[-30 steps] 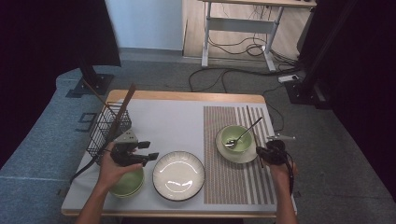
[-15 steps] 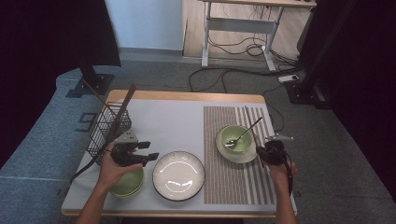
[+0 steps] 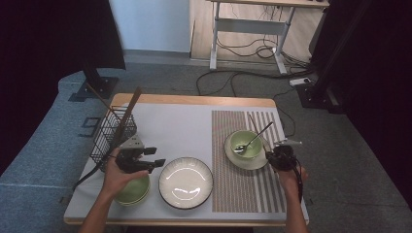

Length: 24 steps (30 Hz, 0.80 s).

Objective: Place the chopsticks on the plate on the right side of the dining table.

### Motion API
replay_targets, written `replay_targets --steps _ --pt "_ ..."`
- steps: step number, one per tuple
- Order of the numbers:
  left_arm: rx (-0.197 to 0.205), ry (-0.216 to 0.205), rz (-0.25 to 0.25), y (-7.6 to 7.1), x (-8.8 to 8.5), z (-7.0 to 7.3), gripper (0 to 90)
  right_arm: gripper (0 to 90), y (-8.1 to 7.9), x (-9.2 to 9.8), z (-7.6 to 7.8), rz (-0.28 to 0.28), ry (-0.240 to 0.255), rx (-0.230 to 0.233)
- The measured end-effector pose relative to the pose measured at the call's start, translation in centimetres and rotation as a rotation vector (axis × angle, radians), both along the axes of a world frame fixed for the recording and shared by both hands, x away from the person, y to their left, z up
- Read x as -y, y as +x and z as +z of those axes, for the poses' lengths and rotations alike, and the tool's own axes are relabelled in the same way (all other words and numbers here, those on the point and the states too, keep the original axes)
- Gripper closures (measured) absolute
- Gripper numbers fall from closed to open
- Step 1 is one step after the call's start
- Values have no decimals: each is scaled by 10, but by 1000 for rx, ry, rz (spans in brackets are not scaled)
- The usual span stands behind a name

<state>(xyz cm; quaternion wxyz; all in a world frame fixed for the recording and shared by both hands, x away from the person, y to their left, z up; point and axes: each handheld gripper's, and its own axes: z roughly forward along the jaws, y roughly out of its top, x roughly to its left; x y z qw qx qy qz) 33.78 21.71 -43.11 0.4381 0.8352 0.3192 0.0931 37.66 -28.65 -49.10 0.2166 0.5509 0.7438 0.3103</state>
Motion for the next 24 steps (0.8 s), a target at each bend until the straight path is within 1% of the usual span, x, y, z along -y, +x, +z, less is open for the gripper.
replay_targets --steps 5,15,17,18,19,20,22,24 --pt "-1 1 -1 0 0 0 373 847 1 -2 -1 5 -8 -1" --pt "-2 2 -1 0 0 0 373 846 3 -6 -2 42 -35 10" --pt "-2 3 -1 0 0 0 373 846 3 -6 -2 56 -46 17" --pt "-3 4 -2 0 1 -1 373 846 3 -6 -2 72 -58 23" --pt "-3 4 -2 0 1 -1 373 846 3 -6 -2 72 -58 23" --pt "-3 5 -3 0 1 -1 373 846 4 -6 -2 89 -64 27" --pt "-4 6 -4 0 1 -1 373 846 5 -5 -3 100 -66 32" --pt "-5 7 -4 0 1 -1 373 846 6 -4 -3 104 -65 35"
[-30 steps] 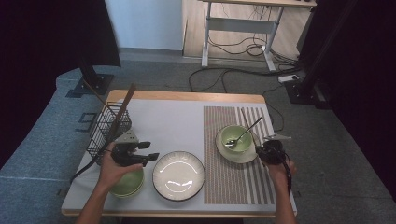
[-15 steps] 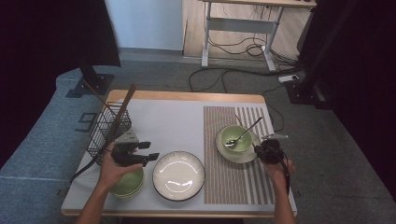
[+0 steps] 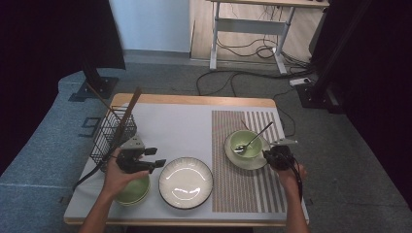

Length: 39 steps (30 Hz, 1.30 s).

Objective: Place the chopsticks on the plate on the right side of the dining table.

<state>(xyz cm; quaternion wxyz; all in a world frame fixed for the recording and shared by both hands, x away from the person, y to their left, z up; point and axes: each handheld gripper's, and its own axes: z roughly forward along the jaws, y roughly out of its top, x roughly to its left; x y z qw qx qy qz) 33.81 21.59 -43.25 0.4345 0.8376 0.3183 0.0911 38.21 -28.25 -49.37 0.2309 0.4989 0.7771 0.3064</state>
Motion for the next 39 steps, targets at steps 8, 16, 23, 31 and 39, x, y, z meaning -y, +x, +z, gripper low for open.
replay_targets --steps 8,16,23,31,39 --pt "3 1 1 -1 -1 1 373 767 2 3 -1 7 18 0" --pt "5 -3 2 -1 -2 2 373 843 -5 6 1 18 21 -6" --pt "0 -6 4 0 -3 1 373 845 -2 7 1 66 0 7" --pt "-3 -11 11 -1 -5 1 373 725 2 11 0 69 26 22" --pt "5 -23 15 -3 -8 4 374 610 -10 15 10 57 88 55"
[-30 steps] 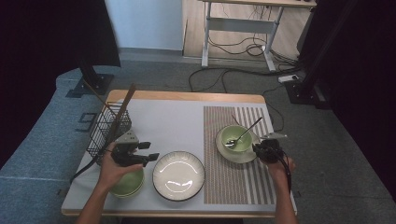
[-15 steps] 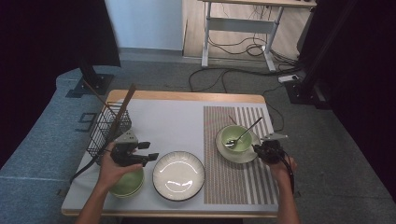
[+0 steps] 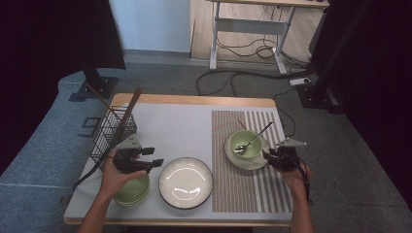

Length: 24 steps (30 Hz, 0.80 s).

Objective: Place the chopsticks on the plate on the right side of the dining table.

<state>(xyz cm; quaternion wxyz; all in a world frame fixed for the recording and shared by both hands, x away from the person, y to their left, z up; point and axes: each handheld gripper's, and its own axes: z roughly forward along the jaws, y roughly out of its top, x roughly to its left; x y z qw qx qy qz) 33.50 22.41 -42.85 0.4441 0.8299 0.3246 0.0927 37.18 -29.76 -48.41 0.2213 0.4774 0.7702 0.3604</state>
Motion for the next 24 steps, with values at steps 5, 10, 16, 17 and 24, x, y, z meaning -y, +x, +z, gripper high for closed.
replay_targets --steps 5,10,16,17,24 --pt "15 -18 10 -2 -5 5 377 565 -10 3 8 -35 89 -14" --pt "25 -28 17 -3 -8 9 378 565 -16 -1 18 -35 146 13" --pt "38 -27 24 -4 -11 14 378 530 -19 -18 25 -10 164 27" --pt "45 -20 25 -4 -13 16 378 505 -19 -23 25 -4 174 33" --pt "58 -25 49 -4 -23 22 377 491 -18 -47 26 55 166 63"
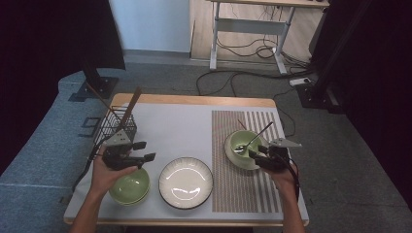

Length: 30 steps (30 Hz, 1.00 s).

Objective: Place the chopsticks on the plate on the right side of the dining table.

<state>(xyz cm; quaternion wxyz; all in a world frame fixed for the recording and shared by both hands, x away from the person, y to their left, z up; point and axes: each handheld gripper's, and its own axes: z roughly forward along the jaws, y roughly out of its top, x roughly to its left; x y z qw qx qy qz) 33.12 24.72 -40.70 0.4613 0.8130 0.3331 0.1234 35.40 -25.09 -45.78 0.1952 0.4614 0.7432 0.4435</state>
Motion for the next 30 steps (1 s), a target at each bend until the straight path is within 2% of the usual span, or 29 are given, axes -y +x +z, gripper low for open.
replay_targets --steps 1,3,11,15,18,19,24,26,30 --pt "-3 -10 2 0 -4 1 376 491 0 -7 1 23 8 1" --pt "-6 -22 -3 0 -7 2 369 491 0 -13 3 33 11 13" --pt "0 -35 17 3 -16 8 353 473 -1 -23 7 34 31 29" --pt "-2 -39 25 5 -21 12 336 465 -1 -30 7 54 27 25" --pt "21 -46 25 4 -26 16 325 460 -1 -33 6 58 25 24" --pt "40 -54 23 2 -30 19 324 457 -1 -34 6 61 24 25" --pt "50 -69 37 3 -38 24 323 457 -1 -36 6 62 23 35" --pt "52 -73 53 5 -42 28 323 457 -1 -38 5 69 18 28" --pt "49 -79 55 9 -45 31 324 455 -1 -39 4 72 21 23"
